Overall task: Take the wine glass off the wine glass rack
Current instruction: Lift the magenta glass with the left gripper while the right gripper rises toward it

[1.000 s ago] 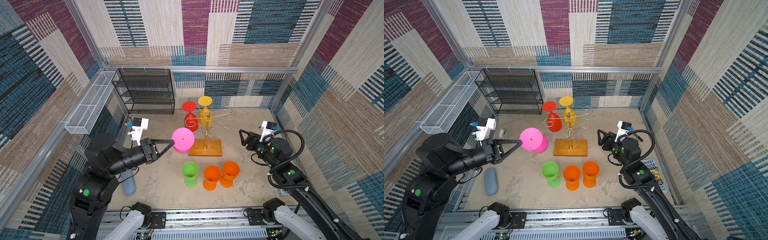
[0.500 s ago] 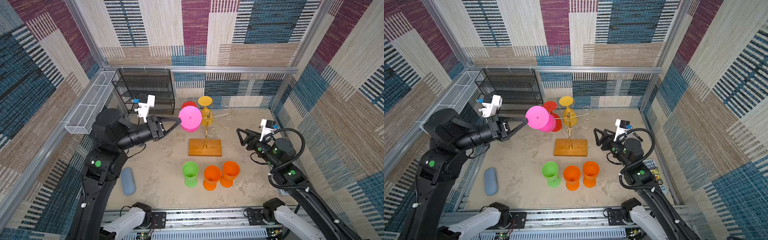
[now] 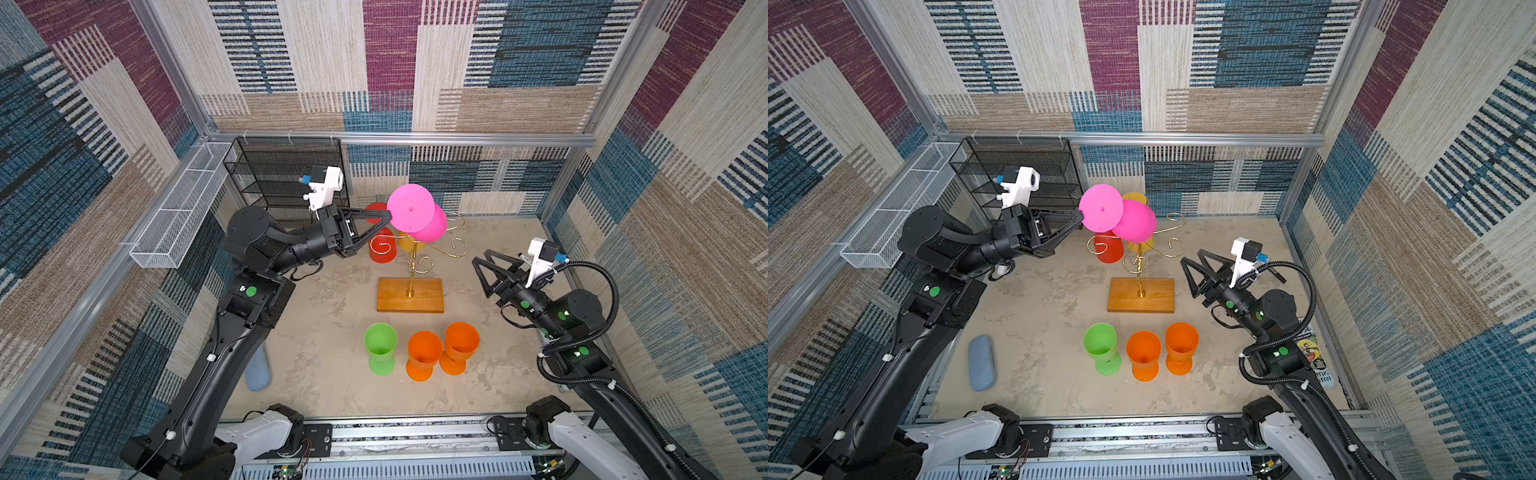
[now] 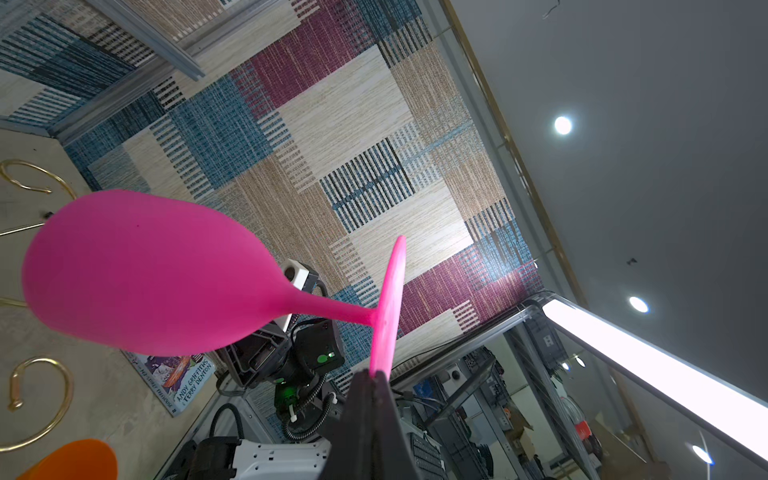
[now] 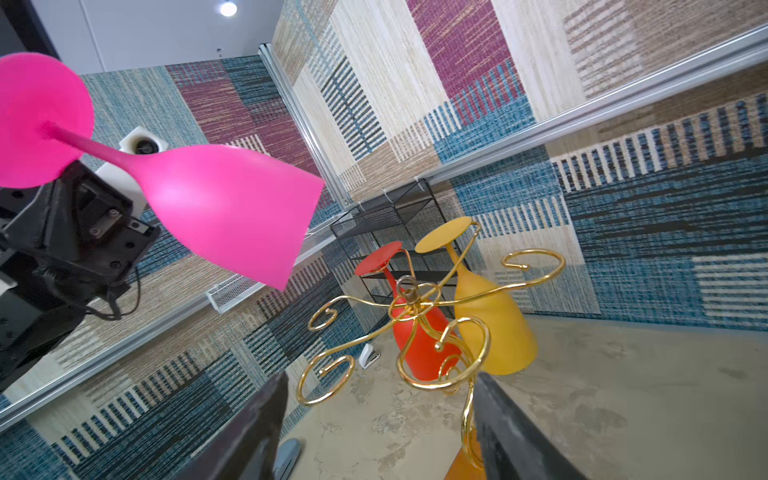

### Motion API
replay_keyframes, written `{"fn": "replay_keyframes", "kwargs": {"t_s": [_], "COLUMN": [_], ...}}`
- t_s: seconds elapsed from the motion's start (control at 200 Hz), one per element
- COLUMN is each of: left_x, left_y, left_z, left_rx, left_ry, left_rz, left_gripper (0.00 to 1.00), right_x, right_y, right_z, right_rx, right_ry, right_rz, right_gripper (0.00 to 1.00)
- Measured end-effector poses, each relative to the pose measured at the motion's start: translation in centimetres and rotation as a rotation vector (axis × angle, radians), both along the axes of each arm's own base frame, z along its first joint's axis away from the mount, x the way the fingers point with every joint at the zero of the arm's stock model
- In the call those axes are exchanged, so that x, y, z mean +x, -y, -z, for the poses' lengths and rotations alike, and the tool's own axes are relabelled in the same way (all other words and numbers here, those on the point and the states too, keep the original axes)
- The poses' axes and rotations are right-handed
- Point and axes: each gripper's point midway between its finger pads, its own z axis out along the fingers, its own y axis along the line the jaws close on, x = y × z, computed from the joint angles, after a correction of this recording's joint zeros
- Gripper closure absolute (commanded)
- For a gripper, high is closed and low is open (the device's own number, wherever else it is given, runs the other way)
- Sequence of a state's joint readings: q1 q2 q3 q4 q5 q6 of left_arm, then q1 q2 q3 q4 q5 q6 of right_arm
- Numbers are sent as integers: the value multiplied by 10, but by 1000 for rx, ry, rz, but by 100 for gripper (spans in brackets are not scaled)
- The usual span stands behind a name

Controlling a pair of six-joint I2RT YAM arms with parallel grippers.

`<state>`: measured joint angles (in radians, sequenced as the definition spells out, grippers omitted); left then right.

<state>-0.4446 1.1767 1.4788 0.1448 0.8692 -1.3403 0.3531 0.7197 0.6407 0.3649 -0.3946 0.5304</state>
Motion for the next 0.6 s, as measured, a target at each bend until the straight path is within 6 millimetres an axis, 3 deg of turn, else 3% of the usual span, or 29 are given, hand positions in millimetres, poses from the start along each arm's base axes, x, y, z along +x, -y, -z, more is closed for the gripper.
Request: {"fn": "replay_keyframes", "kwargs": {"t_s": [0.29, 0.601], "left_x": [3, 11], "left_y": [27, 45], "left_z": [10, 23], "left_rx": [-70, -155], "left_ry": [-41, -100], "left_rz": [95, 150], "left_gripper": [100, 100], "right_x": [-28, -35], "right_y": [-3, -3], "right_z": [-30, -43], "right_rx": [54, 63], "right_ry": [225, 319], "right_rz": [-73, -81], "right_gripper": [28, 31]}}
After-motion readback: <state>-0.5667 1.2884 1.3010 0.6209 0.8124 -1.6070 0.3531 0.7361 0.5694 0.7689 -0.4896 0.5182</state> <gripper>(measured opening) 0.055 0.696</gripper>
